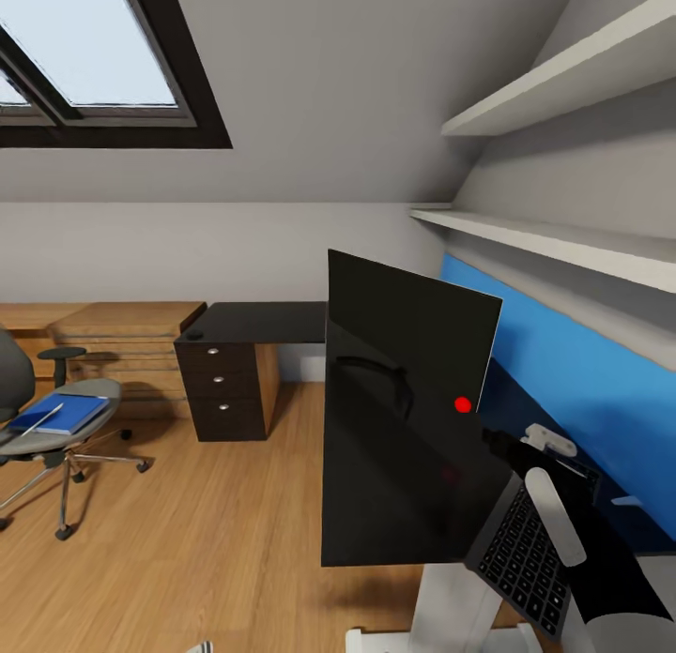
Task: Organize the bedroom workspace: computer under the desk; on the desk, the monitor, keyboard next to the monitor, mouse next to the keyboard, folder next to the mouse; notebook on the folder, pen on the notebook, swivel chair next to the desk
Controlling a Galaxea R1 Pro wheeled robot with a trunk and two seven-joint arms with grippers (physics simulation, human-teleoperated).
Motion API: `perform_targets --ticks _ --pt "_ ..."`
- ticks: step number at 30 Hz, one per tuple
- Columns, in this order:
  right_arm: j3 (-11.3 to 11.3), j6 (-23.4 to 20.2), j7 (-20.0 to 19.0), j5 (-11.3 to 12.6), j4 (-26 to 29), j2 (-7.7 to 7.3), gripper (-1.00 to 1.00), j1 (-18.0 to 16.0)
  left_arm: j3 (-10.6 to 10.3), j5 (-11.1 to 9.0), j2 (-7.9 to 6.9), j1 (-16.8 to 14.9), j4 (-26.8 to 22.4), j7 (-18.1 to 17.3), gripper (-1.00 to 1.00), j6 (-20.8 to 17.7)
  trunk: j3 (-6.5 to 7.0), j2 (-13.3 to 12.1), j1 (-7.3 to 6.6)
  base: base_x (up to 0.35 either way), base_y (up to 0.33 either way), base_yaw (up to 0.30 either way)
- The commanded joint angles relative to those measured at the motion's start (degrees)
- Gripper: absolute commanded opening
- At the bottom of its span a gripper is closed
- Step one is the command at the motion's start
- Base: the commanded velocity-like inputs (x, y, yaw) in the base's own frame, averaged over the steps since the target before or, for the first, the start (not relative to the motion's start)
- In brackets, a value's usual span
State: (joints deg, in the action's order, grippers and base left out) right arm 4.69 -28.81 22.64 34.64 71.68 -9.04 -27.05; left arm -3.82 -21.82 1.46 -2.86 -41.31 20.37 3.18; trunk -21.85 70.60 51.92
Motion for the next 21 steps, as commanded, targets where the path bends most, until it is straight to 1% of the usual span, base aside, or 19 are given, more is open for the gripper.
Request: perform_targets --ticks 1,5,14,18,19,21 --pt "-0.03 -0.14 0.49 0.74 0.1 -0.01 1.0 -0.03 -0.32 -0.6 -0.05 -0.04 0.0 0.38 1.0 0.33 -0.07 0.05 0.0 -0.144 0.096 0.0" --pt "-0.06 -0.06 0.49 0.9 0.06 0.03 1.0 -0.03 -0.32 -0.6 -0.05 -0.04 0.0 0.37 1.0 0.34 -0.07 0.05 0.0 -0.222 0.162 -0.009" --pt "-0.07 0.05 0.4 1.03 -0.16 0.39 1.0 -0.03 -0.32 -0.6 -0.13 -0.02 0.0 0.37 1.0 0.34 -0.15 0.05 0.0 -0.264 0.229 -0.237" --pt "0.1 0.11 0.39 1.65 -0.04 0.84 1.0 -0.03 -0.3 -0.6 -0.14 -0.03 0.0 0.37 1.0 0.34 -0.19 0.05 0.0 -0.262 0.234 -0.068" --pt "0.13 0.11 0.39 2.35 0.02 1.02 1.0 -0.03 -0.27 -0.6 -0.14 -0.02 0.0 0.37 1.0 0.34 -0.19 0.05 0.0 -0.262 0.235 -0.011" --pt "0.14 0.09 0.39 2.48 0.02 1.03 1.0 -0.03 -0.29 -0.6 -0.14 -0.01 0.0 0.37 1.0 0.34 -0.19 0.05 0.0 -0.262 0.235 -0.006"
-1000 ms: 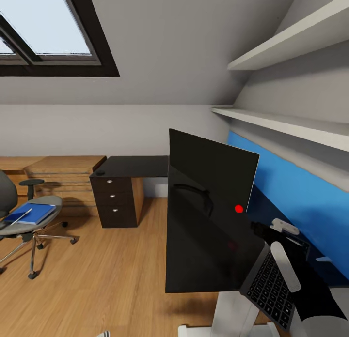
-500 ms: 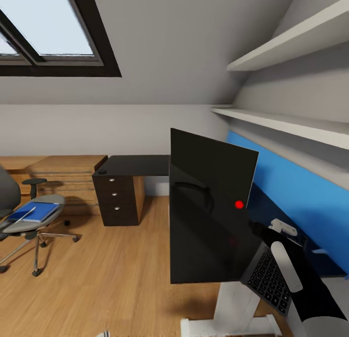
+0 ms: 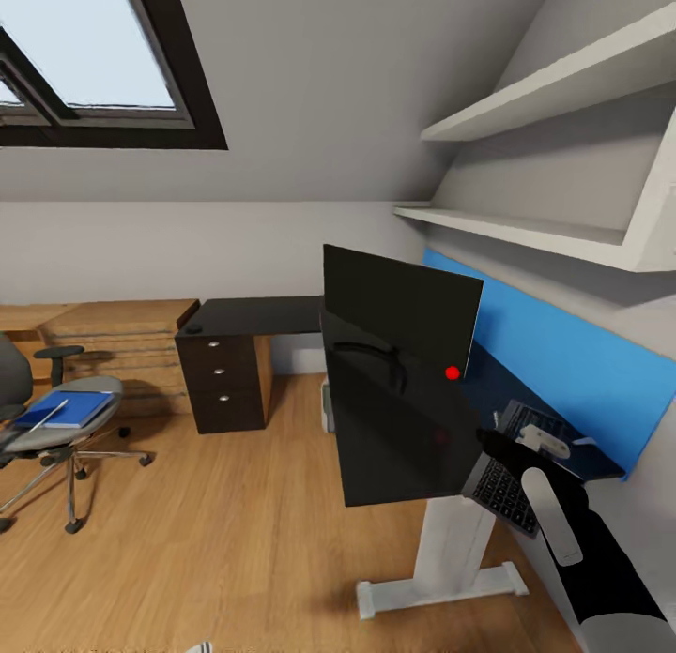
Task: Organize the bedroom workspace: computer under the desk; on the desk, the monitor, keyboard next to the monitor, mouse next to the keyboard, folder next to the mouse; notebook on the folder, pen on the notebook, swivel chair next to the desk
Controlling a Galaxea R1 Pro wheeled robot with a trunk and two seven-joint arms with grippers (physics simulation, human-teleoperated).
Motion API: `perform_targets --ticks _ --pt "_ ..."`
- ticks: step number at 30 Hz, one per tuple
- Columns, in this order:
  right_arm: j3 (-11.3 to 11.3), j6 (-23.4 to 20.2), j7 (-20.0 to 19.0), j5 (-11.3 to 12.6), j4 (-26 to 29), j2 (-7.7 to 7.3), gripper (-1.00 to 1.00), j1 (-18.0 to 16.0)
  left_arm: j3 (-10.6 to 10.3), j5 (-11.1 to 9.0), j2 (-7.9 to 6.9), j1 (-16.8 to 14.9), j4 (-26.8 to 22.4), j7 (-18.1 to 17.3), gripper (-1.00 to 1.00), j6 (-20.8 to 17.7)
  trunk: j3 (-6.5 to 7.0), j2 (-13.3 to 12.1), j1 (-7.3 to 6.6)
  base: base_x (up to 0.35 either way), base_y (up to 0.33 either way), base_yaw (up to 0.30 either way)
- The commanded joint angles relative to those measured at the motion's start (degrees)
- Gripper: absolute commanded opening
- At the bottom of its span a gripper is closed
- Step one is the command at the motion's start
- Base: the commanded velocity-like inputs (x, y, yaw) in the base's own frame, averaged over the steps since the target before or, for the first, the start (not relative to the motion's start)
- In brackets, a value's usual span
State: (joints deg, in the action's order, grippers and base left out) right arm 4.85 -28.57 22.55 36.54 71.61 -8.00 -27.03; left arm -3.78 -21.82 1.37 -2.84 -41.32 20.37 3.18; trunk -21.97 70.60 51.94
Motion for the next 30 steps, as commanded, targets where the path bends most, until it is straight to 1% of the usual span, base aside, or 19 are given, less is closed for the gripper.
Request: perform_targets --ticks 1,5,9,14,19,22,25,26,30 --pt "-0.02 -0.14 0.48 0.64 0.1 -0.01 1.0 -0.04 -0.32 -0.6 -0.06 -0.05 0.02 0.37 1.0 0.33 -0.07 0.05 -0.02 -0.262 0.235 -0.004" --pt "-0.02 -0.1 0.48 0.72 -0.11 0.0 1.0 -0.04 -0.29 -0.6 -0.06 -0.04 0.02 0.37 1.0 0.33 -0.07 0.05 -0.02 -0.223 0.245 -0.001" --pt "-0.02 -0.07 0.43 0.72 -0.2 0.03 1.0 -0.04 -0.28 -0.6 -0.06 -0.04 0.02 0.37 1.0 0.33 -0.07 0.05 -0.02 -0.07 0.258 -0.026" --pt "-0.06 -0.01 0.35 0.77 -0.43 0.07 1.0 -0.04 -0.27 -0.69 -0.06 -0.06 0.02 0.37 1.0 0.33 -0.07 0.05 -0.02 -0.018 0.215 -0.177" --pt "-0.14 0.04 0.27 0.84 -1.55 0.1 1.0 -0.04 -0.26 -0.75 -0.06 -0.06 0.02 0.42 1.0 0.3 -0.07 0.05 -0.02 -0.004 0.06 -0.244" --pt "-0.17 0.14 0.19 0.87 -2.16 0.59 1.0 -0.04 -0.26 -0.76 -0.02 -0.05 0.02 0.44 1.0 0.27 -0.07 0.05 -0.02 -0.001 0.017 -0.26" --pt "-0.19 0.67 0.12 0.86 -3.45 1.5 1.0 -0.04 -0.26 -0.77 0.0 -0.05 0.02 0.45 1.0 0.26 -0.07 0.05 -0.02 -0.001 0.009 -0.264" --pt "-0.16 1.42 0.06 0.86 -4.44 2.08 1.0 -0.04 -0.26 -0.77 0.01 -0.04 0.02 0.46 1.0 0.25 -0.07 0.05 -0.02 0.0 0.004 -0.27" --pt "-0.12 3.95 -0.01 0.96 -6.32 2.91 1.0 -0.04 -0.26 -0.77 0.01 -0.05 0.02 0.46 1.0 0.25 -0.07 0.05 -0.02 0.0 0.002 -0.279"
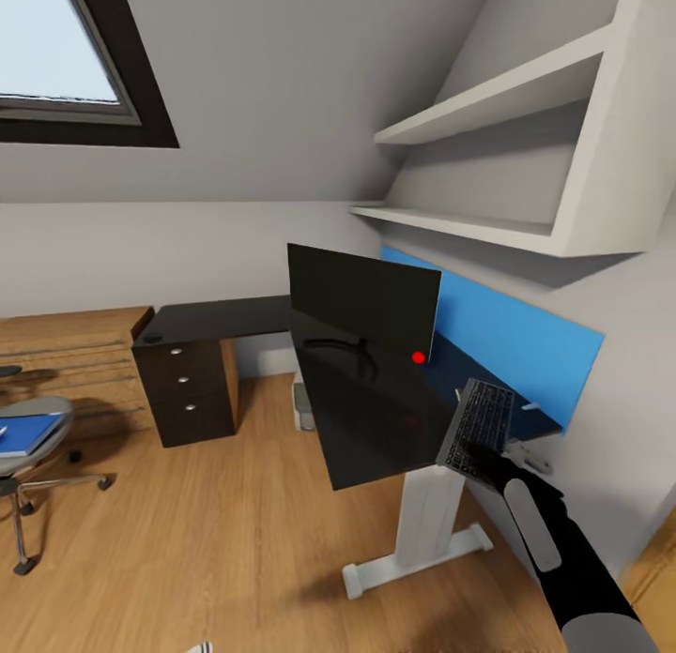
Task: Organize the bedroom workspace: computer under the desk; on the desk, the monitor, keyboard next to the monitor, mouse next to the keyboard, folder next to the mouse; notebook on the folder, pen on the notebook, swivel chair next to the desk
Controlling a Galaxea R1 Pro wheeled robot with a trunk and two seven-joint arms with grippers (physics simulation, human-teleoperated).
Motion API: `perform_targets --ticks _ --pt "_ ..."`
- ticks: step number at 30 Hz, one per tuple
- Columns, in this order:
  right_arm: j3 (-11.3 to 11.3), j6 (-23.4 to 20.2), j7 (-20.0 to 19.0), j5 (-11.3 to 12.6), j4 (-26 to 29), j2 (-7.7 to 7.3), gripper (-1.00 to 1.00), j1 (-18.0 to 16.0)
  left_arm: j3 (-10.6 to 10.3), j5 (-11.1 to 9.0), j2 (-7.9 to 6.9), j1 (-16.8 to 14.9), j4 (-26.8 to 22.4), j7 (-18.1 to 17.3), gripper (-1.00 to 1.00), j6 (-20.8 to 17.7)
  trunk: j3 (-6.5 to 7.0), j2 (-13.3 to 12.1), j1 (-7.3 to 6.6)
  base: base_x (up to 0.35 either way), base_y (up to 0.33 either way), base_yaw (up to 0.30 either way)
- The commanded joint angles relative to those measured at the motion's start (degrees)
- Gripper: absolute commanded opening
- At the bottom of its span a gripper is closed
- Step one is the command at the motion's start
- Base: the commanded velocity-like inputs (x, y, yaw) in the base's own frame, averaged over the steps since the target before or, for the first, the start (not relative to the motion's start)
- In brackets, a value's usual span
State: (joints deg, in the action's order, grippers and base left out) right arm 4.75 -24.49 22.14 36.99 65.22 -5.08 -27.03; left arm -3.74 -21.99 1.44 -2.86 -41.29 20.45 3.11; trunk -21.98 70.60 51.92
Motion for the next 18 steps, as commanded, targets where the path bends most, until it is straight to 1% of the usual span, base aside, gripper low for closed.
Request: perform_targets --ticks 1,3,7,8,10,11,13,14,15,16,17,18 --pt "-0.02 0.28 0.4 0.54 -0.21 0.09 1.0 -0.04 -0.31 -0.6 -0.05 -0.02 0.01 0.38 1.0 0.32 -0.07 0.04 0.0 0.0 0.001 -0.287" --pt "-0.01 1.12 0.36 0.89 -0.98 0.46 1.0 -0.04 -0.32 -0.6 -0.04 -0.03 0.04 0.38 1.0 0.32 -0.07 0.04 0.0 0.0 0.001 -0.29" --pt "-0.01 1.71 0.21 2.62 -2.12 0.96 1.0 -0.04 -0.36 -0.6 -0.03 -0.04 0.22 0.38 1.0 0.32 -0.07 0.04 0.0 0.0 0.0 -0.293" --pt "-0.01 1.81 -0.14 3.5 -2.52 1.03 1.0 -0.04 -0.37 -0.6 -0.03 -0.04 0.33 0.38 1.0 0.32 -0.07 0.04 0.0 0.0 0.0 -0.294" --pt "0.03 1.92 -2.51 5.05 -3.16 1.07 1.0 -0.04 -0.39 -0.6 -0.04 -0.04 0.44 0.38 1.0 0.35 -0.07 0.04 0.0 0.0 0.0 -0.294" --pt "0.04 1.93 -3.32 5.31 -3.39 1.06 1.0 -0.04 -0.37 -0.6 -0.04 -0.04 0.45 0.38 1.0 0.36 -0.07 0.04 0.0 0.0 0.0 -0.294" --pt "0.07 1.97 -6.96 5.98 -4.68 0.96 1.0 -0.04 -0.35 -0.57 -0.03 -0.02 0.49 0.38 1.0 0.37 -0.07 0.04 0.0 0.0 0.0 -0.295" --pt "0.07 1.96 -7.89 6.09 -5.03 0.94 1.0 -0.04 -0.34 -0.55 -0.03 -0.02 0.49 0.38 1.0 0.38 -0.07 0.04 0.0 0.0 0.0 -0.295" --pt "0.16 1.77 -11.54 6.54 -6.07 0.85 1.0 -0.04 -0.32 -0.48 -0.03 -0.03 0.5 0.38 1.0 0.38 -0.07 0.04 0.0 0.0 0.0 -0.272" --pt "0.44 1.46 -14.69 8.7 -6.66 0.8 1.0 -0.04 -0.31 -0.44 -0.03 -0.04 0.51 0.4 1.0 0.38 -0.07 0.04 0.0 0.0 0.0 -0.097" --pt "0.52 1.39 -15.53 11.64 -6.89 0.82 1.0 -0.04 -0.31 -0.43 -0.03 -0.04 0.51 0.51 1.0 0.39 -0.07 0.04 0.0 0.0 0.0 -0.049" --pt "0.55 1.4 -15.85 13.74 -7.01 0.88 1.0 -0.04 -0.31 -0.43 -0.03 -0.04 0.51 0.56 1.0 0.4 -0.07 0.04 0.0 0.0 0.0 -0.032"
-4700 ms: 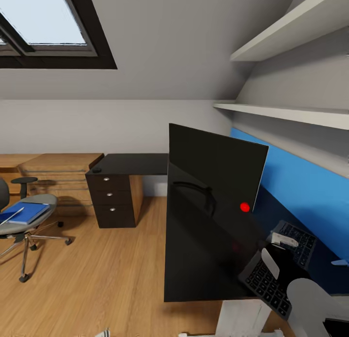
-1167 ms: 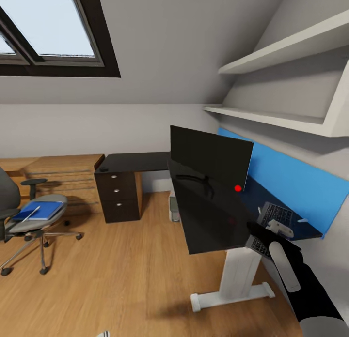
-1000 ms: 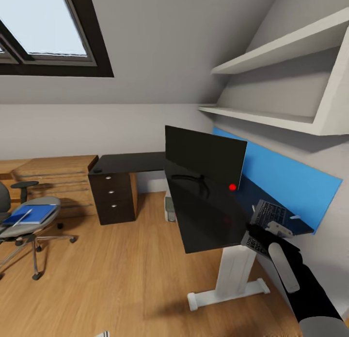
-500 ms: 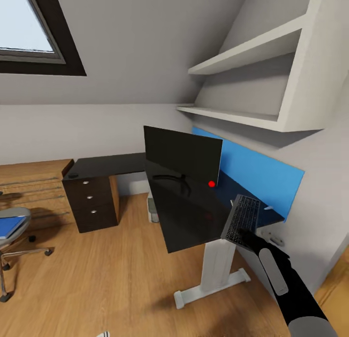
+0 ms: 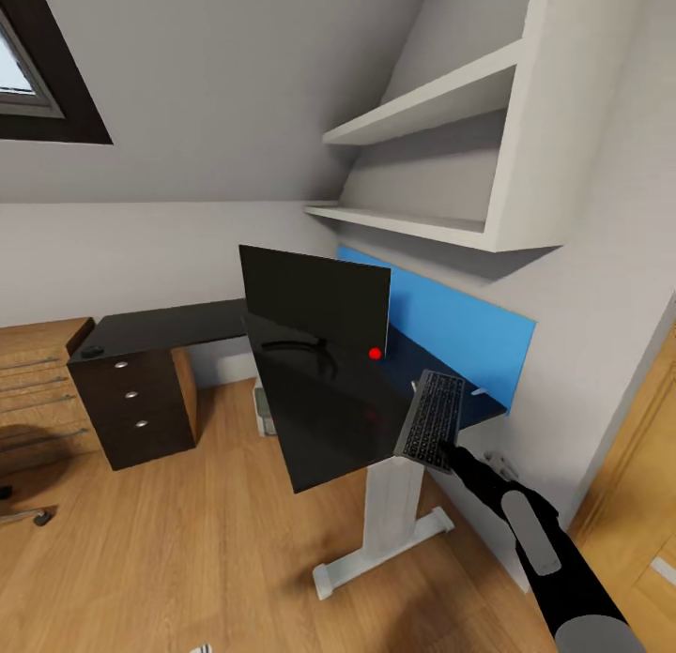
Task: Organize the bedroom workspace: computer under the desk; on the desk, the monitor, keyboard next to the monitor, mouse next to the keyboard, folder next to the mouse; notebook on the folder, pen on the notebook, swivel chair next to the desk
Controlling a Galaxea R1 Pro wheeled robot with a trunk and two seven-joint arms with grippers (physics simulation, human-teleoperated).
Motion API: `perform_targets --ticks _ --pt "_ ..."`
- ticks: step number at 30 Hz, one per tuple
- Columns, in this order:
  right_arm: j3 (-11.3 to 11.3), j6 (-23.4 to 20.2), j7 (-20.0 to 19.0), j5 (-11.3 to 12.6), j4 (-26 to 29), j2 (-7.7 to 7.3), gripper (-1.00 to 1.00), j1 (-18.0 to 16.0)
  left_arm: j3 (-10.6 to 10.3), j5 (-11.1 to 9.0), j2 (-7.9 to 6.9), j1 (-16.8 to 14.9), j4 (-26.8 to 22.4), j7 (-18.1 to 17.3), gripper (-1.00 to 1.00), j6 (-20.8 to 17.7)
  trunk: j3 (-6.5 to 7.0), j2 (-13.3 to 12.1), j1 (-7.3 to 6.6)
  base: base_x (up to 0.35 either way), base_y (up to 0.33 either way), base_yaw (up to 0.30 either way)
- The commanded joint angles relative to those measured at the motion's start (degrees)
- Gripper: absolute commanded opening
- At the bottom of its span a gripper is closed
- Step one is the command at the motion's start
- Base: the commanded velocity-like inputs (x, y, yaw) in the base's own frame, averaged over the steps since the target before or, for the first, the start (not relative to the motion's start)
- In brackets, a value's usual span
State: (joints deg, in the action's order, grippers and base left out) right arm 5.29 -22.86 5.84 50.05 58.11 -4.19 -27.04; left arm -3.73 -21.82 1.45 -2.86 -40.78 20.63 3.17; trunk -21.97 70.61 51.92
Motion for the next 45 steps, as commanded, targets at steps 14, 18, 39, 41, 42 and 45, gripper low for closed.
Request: perform_targets --ticks 14,18,39,41,42,45 --pt "0.67 0.21 -0.7 13.81 -5.51 -0.72 1.0 -0.03 -0.22 -1.06 0.4 -0.04 -7.4 0.24 1.0 -0.56 -0.43 0.84 0.44 0.0 0.0 -0.005" --pt "2.76 0.33 -2.55 14.14 -6.06 -0.8 1.0 -0.03 0.24 -1.72 0.51 -0.04 -18.57 0.37 1.0 -14.82 -1.14 2.45 1.32 0.0 0.0 0.0" --pt "4.35 0.29 -4.58 13.55 -6.48 -0.63 1.0 -0.03 3.01 -10.67 -1.07 -0.03 -42.6 0.45 1.0 -36.13 -4.91 10.87 5.93 0.0 0.0 0.0" --pt "4.35 0.28 -4.65 13.17 -6.53 -0.65 1.0 -0.03 3.13 -10.69 -1.25 -0.03 -42.43 0.46 1.0 -36.13 -5.27 11.67 6.37 0.0 0.0 0.0" --pt "4.33 0.27 -4.68 12.88 -6.52 -0.69 1.0 -0.03 3.18 -10.68 -1.33 -0.02 -42.33 0.47 1.0 -36.13 -5.45 12.07 6.59 0.0 0.0 0.0" --pt "4.3 0.27 -4.69 12.81 -6.55 -0.66 1.0 -0.03 3.1 -10.55 -1.34 -0.02 -42.29 0.51 1.0 -36.08 -5.99 13.28 7.25 0.0 0.0 0.0"
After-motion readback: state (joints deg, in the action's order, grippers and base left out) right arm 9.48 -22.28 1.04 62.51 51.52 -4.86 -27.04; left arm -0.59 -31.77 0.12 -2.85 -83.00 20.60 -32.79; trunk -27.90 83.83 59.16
